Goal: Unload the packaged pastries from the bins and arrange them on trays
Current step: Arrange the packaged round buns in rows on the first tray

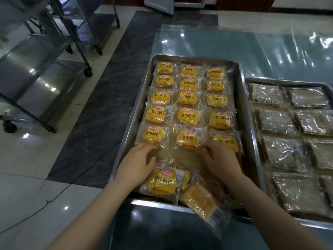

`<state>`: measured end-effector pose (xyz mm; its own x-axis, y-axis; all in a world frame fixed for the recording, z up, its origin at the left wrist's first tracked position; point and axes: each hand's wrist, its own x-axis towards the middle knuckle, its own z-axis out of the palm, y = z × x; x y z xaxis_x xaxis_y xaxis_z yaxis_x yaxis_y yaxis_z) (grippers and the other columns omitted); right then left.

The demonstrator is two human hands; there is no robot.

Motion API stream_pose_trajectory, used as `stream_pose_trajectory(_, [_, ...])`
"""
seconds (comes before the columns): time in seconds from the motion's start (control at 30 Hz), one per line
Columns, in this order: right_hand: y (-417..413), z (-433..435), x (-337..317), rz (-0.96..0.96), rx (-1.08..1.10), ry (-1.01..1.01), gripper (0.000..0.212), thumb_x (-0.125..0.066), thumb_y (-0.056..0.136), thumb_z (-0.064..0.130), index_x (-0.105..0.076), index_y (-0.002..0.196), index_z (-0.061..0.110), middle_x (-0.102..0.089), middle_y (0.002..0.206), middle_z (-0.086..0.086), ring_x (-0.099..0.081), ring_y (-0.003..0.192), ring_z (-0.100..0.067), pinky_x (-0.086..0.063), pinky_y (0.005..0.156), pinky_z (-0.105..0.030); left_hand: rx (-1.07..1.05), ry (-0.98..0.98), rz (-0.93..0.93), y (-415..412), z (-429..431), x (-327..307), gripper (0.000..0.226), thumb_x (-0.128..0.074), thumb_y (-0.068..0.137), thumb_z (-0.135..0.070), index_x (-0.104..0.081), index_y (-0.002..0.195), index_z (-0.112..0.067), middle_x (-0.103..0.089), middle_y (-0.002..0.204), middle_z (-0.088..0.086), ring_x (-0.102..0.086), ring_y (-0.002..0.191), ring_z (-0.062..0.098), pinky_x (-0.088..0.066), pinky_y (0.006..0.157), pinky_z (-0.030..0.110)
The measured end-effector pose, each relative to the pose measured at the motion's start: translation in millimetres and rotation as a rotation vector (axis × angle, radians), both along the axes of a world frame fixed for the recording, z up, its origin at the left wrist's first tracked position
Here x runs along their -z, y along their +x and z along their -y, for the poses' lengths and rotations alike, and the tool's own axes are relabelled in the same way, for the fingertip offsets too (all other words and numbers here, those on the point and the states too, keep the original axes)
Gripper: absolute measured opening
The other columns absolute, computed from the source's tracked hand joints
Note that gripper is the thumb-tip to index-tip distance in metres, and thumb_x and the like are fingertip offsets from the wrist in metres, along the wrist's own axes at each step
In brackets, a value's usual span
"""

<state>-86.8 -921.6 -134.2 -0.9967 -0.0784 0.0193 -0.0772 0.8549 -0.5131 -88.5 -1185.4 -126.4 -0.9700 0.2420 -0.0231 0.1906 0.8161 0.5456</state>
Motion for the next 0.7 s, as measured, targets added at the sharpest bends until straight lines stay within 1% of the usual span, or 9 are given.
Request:
stream_pose_trajectory(0.13, [31, -5, 2, 0.085, 0.011, -0.046, 0.011, -0.055, 0.092, 0.02, -0.065, 0.093, 0.026, -0.058, 0.078, 0.017, -0.056, 0.071, -0.003, -0.042, 0.061, -0.019, -0.108, 0.061, 0.032, 26, 10, 0, 0.018, -0.063, 0.084, -0.031, -0.064, 0.101, -0.026, -0.052, 0.096, -0.015, -0.057, 0.087, 0.007, -0.047, 0.079, 0.027])
stream_pose_trajectory(0.23, [45, -4, -4, 0.088, 0.028, -0.072, 0.011, -0.056, 0.092, 0.023, -0.063, 0.092, 0.031, -0.056, 0.074, 0.023, -0.054, 0.069, 0.003, -0.039, 0.058, -0.016, -0.146, 0.08, 0.167, 37, 12, -2, 0.052, -0.055, 0.075, -0.061, -0.06, 0.115, -0.028, -0.052, 0.105, -0.012, -0.056, 0.094, 0.009, -0.046, 0.08, 0.028])
stream_pose_trajectory(0.33, [55, -5, -14, 0.153, 0.021, -0.044, 0.005, -0.058, 0.089, 0.038, -0.062, 0.089, 0.035, -0.059, 0.073, 0.023, -0.053, 0.066, 0.005, -0.039, 0.055, -0.016, -0.097, -0.018, 0.268, 43, 9, -2, 0.083, -0.055, 0.069, -0.073, -0.047, 0.135, -0.023, -0.044, 0.124, -0.005, -0.046, 0.113, 0.014, -0.039, 0.095, 0.03])
stream_pose_trajectory(0.43, [63, -8, -25, 0.371, -0.084, 0.024, 0.046, -0.055, 0.068, 0.074, -0.061, 0.097, 0.04, -0.064, 0.084, 0.022, -0.058, 0.076, 0.005, -0.05, 0.065, -0.022, -0.124, -0.039, 0.23, 48, 0, -1, 0.082, -0.066, 0.07, -0.063, -0.046, 0.136, -0.019, -0.041, 0.127, -0.002, -0.04, 0.119, 0.017, -0.033, 0.1, 0.029])
stream_pose_trajectory(0.47, [65, -9, -29, 0.426, -0.133, 0.042, 0.06, -0.056, 0.059, 0.078, -0.062, 0.104, 0.04, -0.066, 0.089, 0.02, -0.061, 0.082, 0.002, -0.053, 0.072, -0.026, -0.152, -0.018, 0.206, 50, -4, -1, 0.077, -0.07, 0.07, -0.058, -0.05, 0.133, -0.019, -0.043, 0.125, -0.002, -0.041, 0.117, 0.017, -0.034, 0.099, 0.03])
stream_pose_trajectory(0.5, [66, -10, -32, 0.466, -0.164, 0.035, 0.068, -0.061, 0.055, 0.076, -0.061, 0.112, 0.038, -0.066, 0.095, 0.019, -0.061, 0.087, 0.0, -0.053, 0.078, -0.029, -0.176, 0.009, 0.188, 51, -7, -1, 0.07, -0.074, 0.069, -0.052, -0.053, 0.128, -0.021, -0.046, 0.122, -0.003, -0.044, 0.114, 0.016, -0.037, 0.096, 0.03])
stream_pose_trajectory(0.57, [66, -13, -35, 0.502, -0.167, -0.04, 0.066, -0.077, 0.057, 0.059, -0.059, 0.117, 0.038, -0.065, 0.099, 0.02, -0.06, 0.091, 0.001, -0.052, 0.083, -0.028, -0.221, 0.097, 0.163, 55, -10, -4, 0.052, -0.079, 0.068, -0.041, -0.056, 0.113, -0.028, -0.054, 0.112, -0.007, -0.052, 0.101, 0.013, -0.043, 0.083, 0.027])
stream_pose_trajectory(0.63, [66, -16, -35, 0.482, -0.113, -0.138, 0.056, -0.085, 0.061, 0.042, -0.057, 0.11, 0.041, -0.063, 0.098, 0.021, -0.06, 0.088, 0.003, -0.051, 0.079, -0.024, -0.287, 0.234, 0.157, 55, -9, -8, 0.045, -0.081, 0.069, -0.03, -0.05, 0.101, -0.029, -0.062, 0.102, -0.009, -0.058, 0.09, 0.01, -0.044, 0.073, 0.026])
stream_pose_trajectory(0.7, [65, -16, -32, 0.454, -0.042, -0.261, 0.05, -0.086, 0.064, 0.032, -0.056, 0.103, 0.043, -0.063, 0.096, 0.017, -0.062, 0.084, 0.001, -0.054, 0.074, -0.023, -0.343, 0.404, 0.167, 50, -5, -14, 0.046, -0.08, 0.071, -0.02, -0.047, 0.103, -0.025, -0.066, 0.099, -0.006, -0.063, 0.089, 0.012, -0.049, 0.076, 0.032])
